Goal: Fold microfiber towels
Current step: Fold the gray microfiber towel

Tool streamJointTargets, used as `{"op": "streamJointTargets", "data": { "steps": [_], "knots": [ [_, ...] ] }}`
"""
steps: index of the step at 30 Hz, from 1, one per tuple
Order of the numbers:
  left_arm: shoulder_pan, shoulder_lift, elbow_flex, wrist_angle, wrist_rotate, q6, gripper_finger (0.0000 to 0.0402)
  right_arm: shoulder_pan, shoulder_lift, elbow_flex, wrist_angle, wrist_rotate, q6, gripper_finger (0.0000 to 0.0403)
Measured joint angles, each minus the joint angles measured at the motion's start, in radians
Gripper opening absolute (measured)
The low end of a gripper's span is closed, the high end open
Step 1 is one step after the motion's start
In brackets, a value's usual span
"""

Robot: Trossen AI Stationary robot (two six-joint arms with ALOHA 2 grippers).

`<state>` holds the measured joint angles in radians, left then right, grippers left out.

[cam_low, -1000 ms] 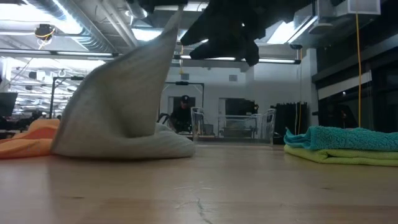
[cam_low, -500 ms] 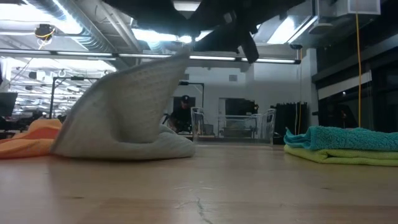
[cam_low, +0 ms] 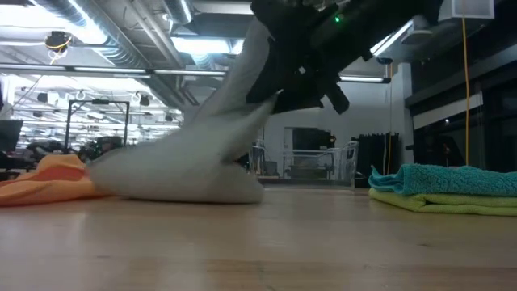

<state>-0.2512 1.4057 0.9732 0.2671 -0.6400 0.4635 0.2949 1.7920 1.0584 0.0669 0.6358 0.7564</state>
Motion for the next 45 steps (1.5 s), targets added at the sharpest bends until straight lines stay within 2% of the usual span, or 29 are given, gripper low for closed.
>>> {"op": "streamJointTargets", "data": {
  "steps": [4, 7, 21, 28, 31, 35, 37, 40, 43, 45],
  "knots": [
    [-0.015, -0.001, 0.071, -0.016, -0.056, 0.092, 0.0, -0.012, 0.0, 0.0, -0.079, 0.0, 0.051, 0.0161],
    [-0.029, -0.001, 0.122, -0.056, -0.147, 0.152, 0.0, -0.016, 0.0, 0.0, -0.108, 0.001, 0.055, 0.0161],
    [-0.072, -0.001, 0.243, -0.121, -0.774, 0.464, 0.0, -0.018, -0.002, 0.0, -0.257, -0.027, 0.054, 0.0161],
    [-0.051, -0.012, 0.244, -0.129, -0.783, 0.432, 0.0, 0.032, -0.003, 0.0, -0.098, -0.071, 0.019, 0.0161],
    [-0.021, -0.012, 0.23, -0.129, -0.782, 0.428, 0.0, 0.067, 0.025, 0.001, 0.076, -0.083, -0.085, 0.0161],
    [0.021, -0.011, 0.22, -0.129, -0.706, 0.381, 0.0, 0.088, 0.139, 0.001, 0.372, -0.142, -0.239, 0.0161],
    [0.036, -0.01, 0.219, -0.132, -0.668, 0.352, 0.0, 0.083, 0.208, 0.02, 0.455, -0.156, -0.288, 0.0161],
    [0.055, -0.01, 0.219, -0.136, -0.638, 0.323, 0.0, 0.061, 0.304, 0.094, 0.477, -0.149, -0.349, 0.0161],
    [0.065, -0.01, 0.219, -0.143, -0.614, 0.291, 0.0, 0.029, 0.38, 0.225, 0.487, -0.146, -0.469, 0.0161],
    [0.069, -0.01, 0.219, -0.16, -0.603, 0.272, 0.0, 0.005, 0.431, 0.317, 0.434, -0.122, -0.518, 0.0161]
  ]
}}
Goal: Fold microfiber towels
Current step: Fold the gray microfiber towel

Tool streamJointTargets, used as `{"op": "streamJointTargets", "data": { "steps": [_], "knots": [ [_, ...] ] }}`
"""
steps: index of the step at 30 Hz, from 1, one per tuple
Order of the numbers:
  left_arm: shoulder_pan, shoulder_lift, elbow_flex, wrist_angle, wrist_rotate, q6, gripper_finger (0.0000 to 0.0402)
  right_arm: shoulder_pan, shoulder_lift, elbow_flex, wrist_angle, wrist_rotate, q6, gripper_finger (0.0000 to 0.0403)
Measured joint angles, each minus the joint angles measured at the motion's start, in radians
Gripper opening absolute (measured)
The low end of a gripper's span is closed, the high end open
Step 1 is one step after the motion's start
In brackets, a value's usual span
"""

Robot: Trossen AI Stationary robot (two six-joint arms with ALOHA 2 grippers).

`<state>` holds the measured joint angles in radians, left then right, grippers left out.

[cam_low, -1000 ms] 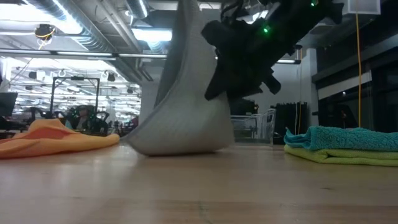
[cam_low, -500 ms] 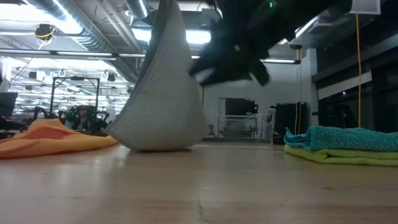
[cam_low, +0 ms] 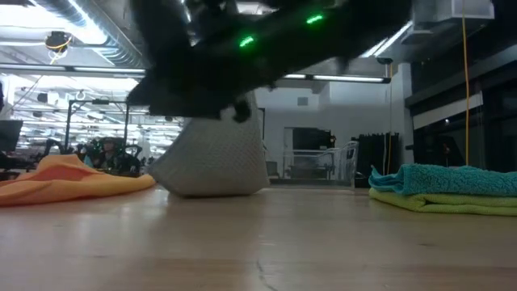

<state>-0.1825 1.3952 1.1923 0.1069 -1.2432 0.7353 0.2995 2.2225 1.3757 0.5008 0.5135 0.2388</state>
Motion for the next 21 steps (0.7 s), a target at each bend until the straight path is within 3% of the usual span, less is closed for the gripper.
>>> {"op": "streamJointTargets", "data": {
  "steps": [4, 12, 17, 21],
  "knots": [
    [-0.002, 0.0, 0.0, -0.031, -0.036, -0.009, 0.0, -0.035, 0.058, 0.146, -0.306, 0.107, 0.037, 0.0161],
    [0.002, 0.0, 0.0, -0.157, -0.108, -0.074, 0.0, -0.034, 0.056, 0.273, -1.065, 0.239, 0.393, 0.0161],
    [0.024, 0.0, 0.0, -0.39, -0.091, -0.31, 0.0, 0.002, 0.051, 0.301, -1.478, 0.303, 0.616, 0.0161],
    [0.027, 0.0, 0.0, -0.631, 0.064, -0.63, 0.0, 0.026, 0.051, 0.301, -1.757, 0.304, 0.796, 0.0161]
  ]
}}
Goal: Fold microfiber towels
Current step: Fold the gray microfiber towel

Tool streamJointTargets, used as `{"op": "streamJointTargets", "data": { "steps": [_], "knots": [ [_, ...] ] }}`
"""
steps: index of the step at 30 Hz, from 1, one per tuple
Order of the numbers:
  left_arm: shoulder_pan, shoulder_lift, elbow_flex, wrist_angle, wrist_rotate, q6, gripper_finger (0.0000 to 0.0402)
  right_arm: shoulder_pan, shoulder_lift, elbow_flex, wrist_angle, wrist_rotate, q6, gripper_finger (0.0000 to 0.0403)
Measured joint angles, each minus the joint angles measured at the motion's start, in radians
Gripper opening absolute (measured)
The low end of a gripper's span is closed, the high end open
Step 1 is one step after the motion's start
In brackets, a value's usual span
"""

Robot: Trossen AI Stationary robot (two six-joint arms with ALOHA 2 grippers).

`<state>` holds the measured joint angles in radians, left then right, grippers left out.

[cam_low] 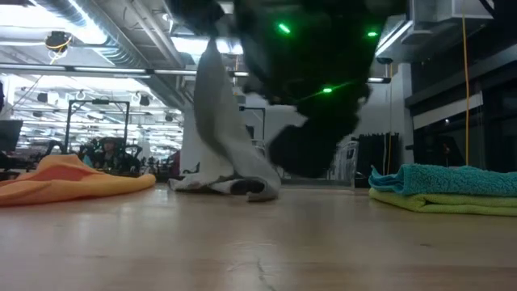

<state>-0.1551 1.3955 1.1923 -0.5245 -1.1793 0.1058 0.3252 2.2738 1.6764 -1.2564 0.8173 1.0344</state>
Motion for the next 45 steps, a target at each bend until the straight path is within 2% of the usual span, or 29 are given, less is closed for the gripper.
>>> {"op": "streamJointTargets", "data": {
  "steps": [3, 5, 8, 11, 16, 19, 21, 26, 30, 38, 45],
  "knots": [
    [-0.001, 0.003, 0.0, -0.153, 0.113, -0.205, 0.0, 0.022, -0.004, 0.0, -0.138, -0.026, 0.112, 0.0161],
    [-0.001, 0.011, 0.0, -0.24, 0.159, -0.303, 0.0, 0.038, -0.012, -0.001, -0.17, -0.056, 0.158, 0.0161],
    [0.0, 0.021, -0.001, -0.334, 0.224, -0.406, 0.0, 0.054, -0.034, 0.0, -0.126, -0.117, 0.163, 0.0161],
    [0.006, 0.03, -0.003, -0.384, 0.302, -0.459, 0.0, 0.063, -0.057, -0.001, -0.004, -0.21, 0.083, 0.0161],
    [0.015, 0.042, -0.026, -0.388, 0.351, -0.464, 0.0, 0.062, -0.093, -0.001, 0.277, -0.358, -0.119, 0.0161],
    [0.018, 0.046, -0.048, -0.408, 0.363, -0.466, 0.0, 0.049, -0.095, -0.001, 0.41, -0.376, -0.172, 0.0161],
    [0.018, 0.046, -0.058, -0.408, 0.378, -0.467, 0.0, 0.033, -0.095, -0.001, 0.445, -0.376, -0.145, 0.0161],
    [0.019, 0.046, -0.066, -0.406, 0.437, -0.47, 0.0, -0.011, -0.095, -0.001, 0.443, -0.375, 0.039, 0.0161],
    [0.019, 0.046, -0.066, -0.408, 0.441, -0.47, 0.0, -0.038, -0.091, -0.001, 0.447, -0.375, 0.129, 0.0161],
    [0.019, 0.046, -0.066, -0.408, 0.441, -0.47, 0.0, -0.052, -0.084, -0.072, 0.506, -0.419, 0.212, 0.0161],
    [0.019, 0.046, -0.066, -0.406, 0.442, -0.47, 0.0, -0.061, -0.085, -0.137, 0.58, -0.411, 0.262, 0.0161]
  ]
}}
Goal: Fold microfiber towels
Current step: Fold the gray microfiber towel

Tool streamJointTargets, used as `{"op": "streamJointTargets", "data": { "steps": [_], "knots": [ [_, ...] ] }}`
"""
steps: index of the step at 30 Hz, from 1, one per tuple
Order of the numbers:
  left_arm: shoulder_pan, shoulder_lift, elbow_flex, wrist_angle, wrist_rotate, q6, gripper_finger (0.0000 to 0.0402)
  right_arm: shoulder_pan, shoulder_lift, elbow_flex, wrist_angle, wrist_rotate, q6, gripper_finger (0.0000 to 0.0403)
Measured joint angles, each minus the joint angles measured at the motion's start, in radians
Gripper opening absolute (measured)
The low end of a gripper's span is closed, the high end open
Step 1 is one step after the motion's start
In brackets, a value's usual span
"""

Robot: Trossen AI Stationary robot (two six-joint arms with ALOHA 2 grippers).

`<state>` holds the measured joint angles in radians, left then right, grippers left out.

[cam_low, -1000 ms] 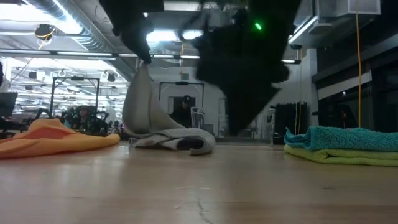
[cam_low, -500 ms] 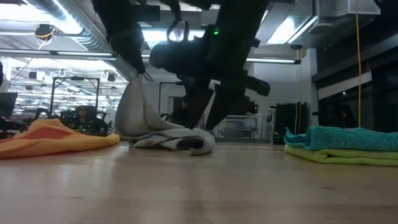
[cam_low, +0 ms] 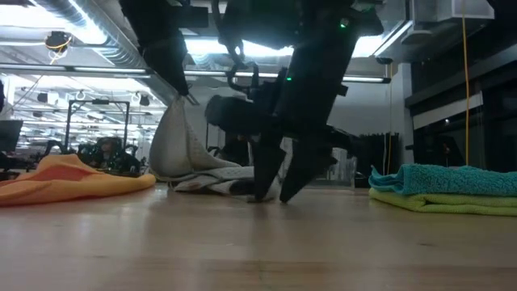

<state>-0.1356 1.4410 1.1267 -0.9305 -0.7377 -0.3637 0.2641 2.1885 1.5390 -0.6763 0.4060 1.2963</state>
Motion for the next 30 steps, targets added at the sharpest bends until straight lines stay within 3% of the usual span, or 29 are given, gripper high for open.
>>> {"op": "streamJointTargets", "data": {
  "steps": [12, 23, 30],
  "knots": [
    [0.0, 0.0, 0.0, 0.0, 0.001, 0.0, 0.0, -0.006, 0.003, 0.048, 0.017, -0.017, -0.069, 0.0161],
    [0.0, 0.0, 0.0, 0.0, 0.044, 0.0, 0.0, -0.028, 0.003, 0.059, -0.023, 0.071, -0.044, 0.0161],
    [0.0, 0.0, 0.001, 0.0, 0.045, 0.0, 0.0, -0.032, 0.042, 0.058, -0.017, 0.043, -0.051, 0.0161]
  ]
}}
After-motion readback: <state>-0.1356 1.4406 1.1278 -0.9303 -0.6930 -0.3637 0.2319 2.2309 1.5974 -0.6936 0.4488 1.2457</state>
